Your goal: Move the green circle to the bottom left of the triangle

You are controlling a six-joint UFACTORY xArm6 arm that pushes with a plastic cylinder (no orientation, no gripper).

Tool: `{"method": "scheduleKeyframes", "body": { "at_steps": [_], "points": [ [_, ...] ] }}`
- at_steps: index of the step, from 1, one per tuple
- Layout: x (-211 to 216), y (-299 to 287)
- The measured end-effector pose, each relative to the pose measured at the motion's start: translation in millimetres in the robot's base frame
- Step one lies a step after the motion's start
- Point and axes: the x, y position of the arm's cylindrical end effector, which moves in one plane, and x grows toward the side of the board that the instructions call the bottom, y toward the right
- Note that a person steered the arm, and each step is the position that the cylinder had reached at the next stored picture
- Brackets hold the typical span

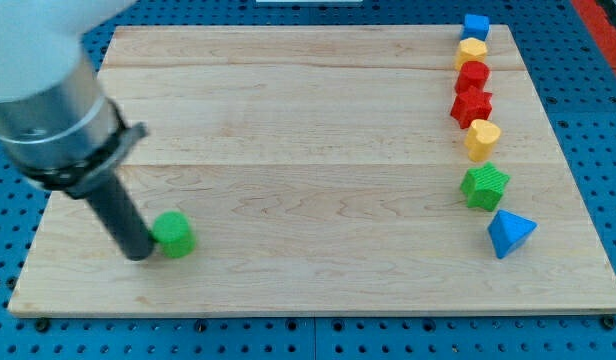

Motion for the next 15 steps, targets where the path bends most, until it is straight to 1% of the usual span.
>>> {"method": "scheduleKeyframes", "body": {
  "at_steps": [1, 2, 3, 4, 5, 6, 7, 9, 11, 12, 14, 15],
  "points": [
    [1.8, -1.9],
    [-5.4, -29.3],
    [-14.5, 25.3],
    [-14.5, 85.4],
    [-14.5, 100.9],
    [-20.0, 70.7],
    [-25.9, 108.0],
    [-30.0, 149.1],
    [-40.4, 165.3],
    [-42.0, 188.2],
    [-42.0, 213.7],
    [-44.9, 212.5]
  ]
}}
